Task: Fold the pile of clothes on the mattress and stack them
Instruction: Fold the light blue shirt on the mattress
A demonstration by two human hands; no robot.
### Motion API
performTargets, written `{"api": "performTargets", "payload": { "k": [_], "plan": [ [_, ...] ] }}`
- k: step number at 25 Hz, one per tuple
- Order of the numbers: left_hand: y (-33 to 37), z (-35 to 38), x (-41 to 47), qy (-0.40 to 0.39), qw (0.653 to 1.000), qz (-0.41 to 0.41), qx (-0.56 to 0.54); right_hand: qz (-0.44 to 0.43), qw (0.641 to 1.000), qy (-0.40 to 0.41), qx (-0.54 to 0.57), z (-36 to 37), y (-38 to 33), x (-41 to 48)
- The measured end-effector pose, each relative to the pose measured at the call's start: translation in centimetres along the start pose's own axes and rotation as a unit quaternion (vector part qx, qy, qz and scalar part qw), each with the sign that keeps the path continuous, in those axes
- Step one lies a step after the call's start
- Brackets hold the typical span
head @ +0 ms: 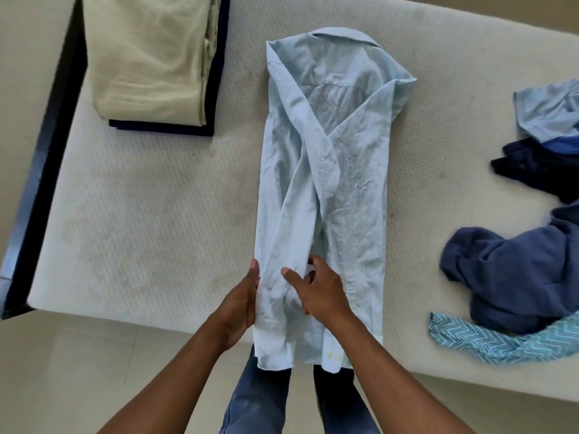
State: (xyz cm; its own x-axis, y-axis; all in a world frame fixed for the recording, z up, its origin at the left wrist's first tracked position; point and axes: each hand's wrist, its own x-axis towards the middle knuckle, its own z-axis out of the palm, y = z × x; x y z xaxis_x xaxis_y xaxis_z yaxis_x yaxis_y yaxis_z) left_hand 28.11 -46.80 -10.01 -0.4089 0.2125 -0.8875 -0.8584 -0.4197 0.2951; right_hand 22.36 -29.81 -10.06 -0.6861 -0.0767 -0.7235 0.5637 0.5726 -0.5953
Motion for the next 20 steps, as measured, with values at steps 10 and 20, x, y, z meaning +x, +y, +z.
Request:
{"api": "performTargets", "payload": {
  "k": [10, 20],
  "plan": [
    [-3.6, -2.4, -1.7, -0.065, 0.995, -0.038, 0.07, 0.142, 0.949, -0.08, 0.269, 0.9, 3.6, -0.8],
    [-7.2, -4.8, -1.3, 0.02, 0.991, -0.005, 0.134, 0.123, 0.968, -0.085, 0.199, 2.9, 7.7, -3.0]
  ]
}}
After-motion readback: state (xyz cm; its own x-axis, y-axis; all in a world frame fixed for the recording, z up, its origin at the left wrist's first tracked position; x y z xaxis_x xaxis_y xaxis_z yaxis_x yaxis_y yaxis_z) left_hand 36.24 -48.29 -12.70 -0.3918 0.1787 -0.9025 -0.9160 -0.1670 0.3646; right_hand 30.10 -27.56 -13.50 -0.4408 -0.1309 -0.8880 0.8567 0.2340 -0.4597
